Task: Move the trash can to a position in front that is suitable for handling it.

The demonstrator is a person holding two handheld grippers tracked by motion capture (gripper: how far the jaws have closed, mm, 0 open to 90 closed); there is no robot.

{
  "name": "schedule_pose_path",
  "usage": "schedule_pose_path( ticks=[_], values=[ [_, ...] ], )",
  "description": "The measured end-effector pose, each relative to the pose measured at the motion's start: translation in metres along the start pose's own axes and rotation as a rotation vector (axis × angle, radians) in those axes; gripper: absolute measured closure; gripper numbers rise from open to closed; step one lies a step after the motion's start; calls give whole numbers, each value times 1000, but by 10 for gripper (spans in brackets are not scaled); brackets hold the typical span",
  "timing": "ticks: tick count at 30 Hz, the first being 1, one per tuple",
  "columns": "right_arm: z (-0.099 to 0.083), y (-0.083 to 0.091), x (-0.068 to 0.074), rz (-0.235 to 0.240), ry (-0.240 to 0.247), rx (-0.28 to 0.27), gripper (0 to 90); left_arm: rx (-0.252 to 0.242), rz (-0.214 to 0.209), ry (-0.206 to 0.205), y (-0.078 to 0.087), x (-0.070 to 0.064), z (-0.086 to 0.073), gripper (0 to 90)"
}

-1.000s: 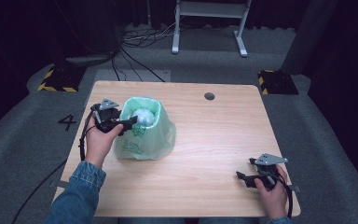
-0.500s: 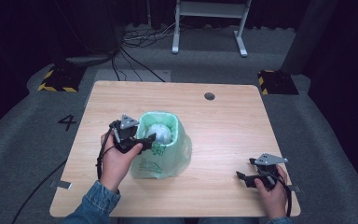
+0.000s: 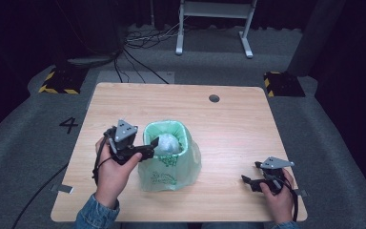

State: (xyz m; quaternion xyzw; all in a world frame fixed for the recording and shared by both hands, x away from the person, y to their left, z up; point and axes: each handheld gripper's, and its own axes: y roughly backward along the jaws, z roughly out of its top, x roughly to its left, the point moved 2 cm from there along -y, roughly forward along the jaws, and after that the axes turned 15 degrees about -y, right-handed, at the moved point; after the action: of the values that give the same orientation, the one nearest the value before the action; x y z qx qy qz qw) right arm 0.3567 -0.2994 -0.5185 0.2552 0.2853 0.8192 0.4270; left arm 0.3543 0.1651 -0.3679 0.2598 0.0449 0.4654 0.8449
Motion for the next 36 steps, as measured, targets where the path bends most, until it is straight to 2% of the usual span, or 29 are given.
schedule_pose_path(
  ticks=[3,5,6,8,9,11,12,13,14,15,16,17,18,20,24,25,31,36],
  values=[
    [0,0,1,-8,6,-4,154,21,61,-5,-5,18,-11,238],
    [-1,0,3,-31,12,-13,138,51,81,-6,-14,26,-23,257],
    [-1,0,4,-37,17,-16,137,81,87,-16,-18,29,-28,267],
    [0,-1,6,-39,27,-20,137,75,74,2,-29,33,-39,286],
    [0,-1,7,-40,24,-19,139,88,68,9,-34,34,-44,290],
    [0,-1,7,-34,-19,-6,151,74,53,15,-44,33,-52,293],
    [1,-2,7,-19,-34,-1,155,91,33,9,-48,33,-55,300],
    [2,-3,8,-15,-33,-3,174,86,28,8,-51,30,-57,302],
    [3,-5,10,1,-32,-8,211,53,25,8,-53,28,-59,302],
    [5,-6,13,32,-25,-15,243,41,21,4,-55,25,-60,332],
    [7,-7,16,50,-12,-21,239,41,18,6,-57,22,-61,351],
    [7,-7,16,50,-12,-21,239,41,18,6,-57,22,-61,349],
    [13,-9,23,45,12,-37,209,56,0,-8,-60,18,-61,352],
    [16,-9,26,53,16,-48,215,58,-4,-19,-61,15,-61,361],
    [21,-4,38,88,35,-78,224,56,-39,-54,-59,-5,-57,376],
    [20,-2,40,92,41,-80,227,44,-46,-56,-58,-11,-56,371],
    [18,10,40,85,52,-103,229,16,-119,-55,-63,-39,-57,367],
    [15,17,36,81,40,-110,230,9,-136,-59,-77,-51,-53,359]
  ],
)
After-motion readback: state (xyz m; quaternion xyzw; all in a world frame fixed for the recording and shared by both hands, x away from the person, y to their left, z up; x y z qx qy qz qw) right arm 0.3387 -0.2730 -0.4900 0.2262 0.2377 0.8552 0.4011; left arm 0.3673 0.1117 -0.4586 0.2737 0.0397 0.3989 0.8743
